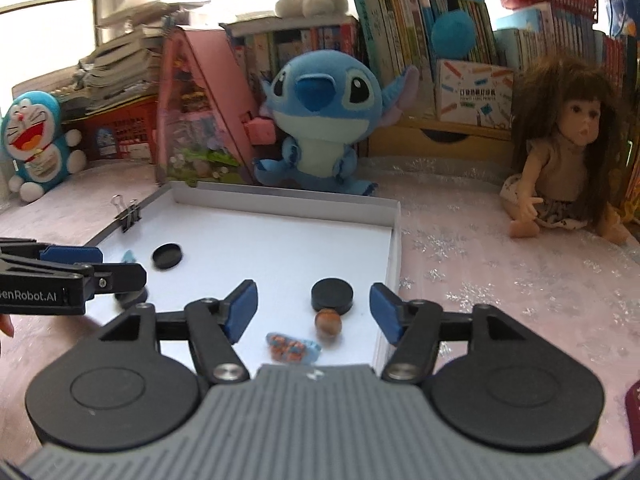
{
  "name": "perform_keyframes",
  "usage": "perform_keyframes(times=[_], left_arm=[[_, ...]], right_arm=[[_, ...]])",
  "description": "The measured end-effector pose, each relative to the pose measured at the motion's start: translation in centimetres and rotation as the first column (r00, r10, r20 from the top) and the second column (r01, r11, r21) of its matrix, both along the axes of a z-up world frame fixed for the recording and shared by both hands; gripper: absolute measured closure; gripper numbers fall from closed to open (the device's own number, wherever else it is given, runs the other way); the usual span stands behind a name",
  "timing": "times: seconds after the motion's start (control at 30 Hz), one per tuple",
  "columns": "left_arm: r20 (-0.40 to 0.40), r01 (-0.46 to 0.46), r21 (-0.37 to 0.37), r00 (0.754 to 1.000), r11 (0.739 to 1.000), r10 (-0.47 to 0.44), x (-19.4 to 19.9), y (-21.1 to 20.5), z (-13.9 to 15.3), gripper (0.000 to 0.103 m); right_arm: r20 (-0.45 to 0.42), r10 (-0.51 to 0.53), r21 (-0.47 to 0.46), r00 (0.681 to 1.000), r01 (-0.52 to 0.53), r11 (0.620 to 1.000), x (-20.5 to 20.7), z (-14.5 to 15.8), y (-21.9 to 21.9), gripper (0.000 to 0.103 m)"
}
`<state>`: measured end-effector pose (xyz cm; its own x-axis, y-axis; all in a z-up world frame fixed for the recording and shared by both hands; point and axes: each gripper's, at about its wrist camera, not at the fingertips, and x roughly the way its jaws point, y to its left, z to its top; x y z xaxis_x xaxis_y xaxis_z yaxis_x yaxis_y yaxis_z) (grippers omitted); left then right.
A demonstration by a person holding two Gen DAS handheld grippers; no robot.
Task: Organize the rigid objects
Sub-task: 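Withdraw both open tools from the box back over the table, then grasp a black round lid with the left tool while the right tool grasps a clear plastic lid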
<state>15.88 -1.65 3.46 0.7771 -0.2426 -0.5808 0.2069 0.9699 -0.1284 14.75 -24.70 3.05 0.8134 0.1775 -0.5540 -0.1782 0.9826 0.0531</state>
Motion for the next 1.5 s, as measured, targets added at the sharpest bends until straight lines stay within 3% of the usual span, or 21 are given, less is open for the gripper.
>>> perform_keyframes(times=[0.5,1.13,1.33,1.5], left_arm=[[0.068,0.087,0.045,0.994,0.995,-0.090,-8.2,0.2,0.1,0.027],[0.051,0.187,0.115,0.980,0.976,-0.194,-15.6,0.1,-3.0,0.027],[0.029,0.214,0.106,0.976,0.971,-0.218,-16.2,-0.3,-3.6,0.036],[0.000,0.228,0.080,0.973,0.970,-0.229,-16.2,-0.1,-3.9,0.055]], right_arm=[[0.078,0.076,-0.046,0.994,-0.072,0.996,-7.9,0.1,-0.2,0.018],[0.022,0.146,-0.095,0.989,-0.143,0.985,-14.0,-3.4,0.7,0.017],[0.017,0.146,-0.073,0.989,-0.145,0.987,-14.2,-3.5,0.9,0.017],[0.025,0.150,-0.084,0.988,-0.148,0.985,-14.4,-3.6,1.4,0.017]])
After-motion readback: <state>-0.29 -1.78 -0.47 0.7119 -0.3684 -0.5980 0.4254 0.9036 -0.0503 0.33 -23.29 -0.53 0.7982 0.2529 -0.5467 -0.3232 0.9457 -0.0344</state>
